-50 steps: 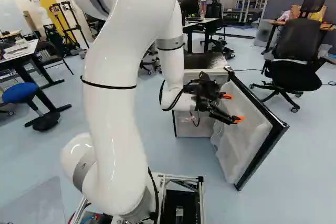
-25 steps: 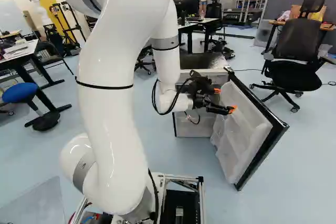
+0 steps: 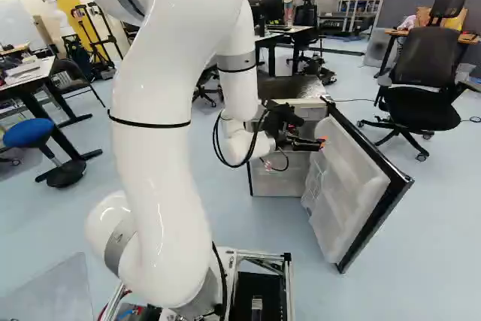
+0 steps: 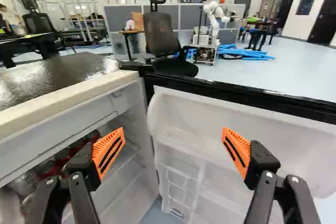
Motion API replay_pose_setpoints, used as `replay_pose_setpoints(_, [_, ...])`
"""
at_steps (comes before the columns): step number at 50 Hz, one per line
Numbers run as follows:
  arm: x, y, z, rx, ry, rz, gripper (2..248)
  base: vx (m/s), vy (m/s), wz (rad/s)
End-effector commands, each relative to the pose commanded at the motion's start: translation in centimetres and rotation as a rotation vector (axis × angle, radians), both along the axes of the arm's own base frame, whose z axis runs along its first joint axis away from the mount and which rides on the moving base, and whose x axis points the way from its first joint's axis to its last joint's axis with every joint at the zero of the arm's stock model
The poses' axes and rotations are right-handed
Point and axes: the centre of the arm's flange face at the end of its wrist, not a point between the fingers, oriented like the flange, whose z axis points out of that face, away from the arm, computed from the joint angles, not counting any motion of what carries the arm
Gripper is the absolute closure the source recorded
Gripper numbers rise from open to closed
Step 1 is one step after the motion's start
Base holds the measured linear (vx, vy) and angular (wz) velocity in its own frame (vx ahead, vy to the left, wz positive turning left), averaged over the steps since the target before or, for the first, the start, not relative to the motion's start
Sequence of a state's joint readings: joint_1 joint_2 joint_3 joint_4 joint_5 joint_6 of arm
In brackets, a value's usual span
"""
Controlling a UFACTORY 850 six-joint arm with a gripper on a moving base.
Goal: Grab a drink from the fridge
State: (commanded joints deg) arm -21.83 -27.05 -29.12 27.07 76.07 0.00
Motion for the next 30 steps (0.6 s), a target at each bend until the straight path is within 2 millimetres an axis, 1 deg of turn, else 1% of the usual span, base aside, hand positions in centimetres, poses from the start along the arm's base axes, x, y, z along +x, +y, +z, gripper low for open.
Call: replay_pose_setpoints(30, [2.0,1.8,-3.3,0.032,0.069,0.31,3,0.0,0.0,0.0])
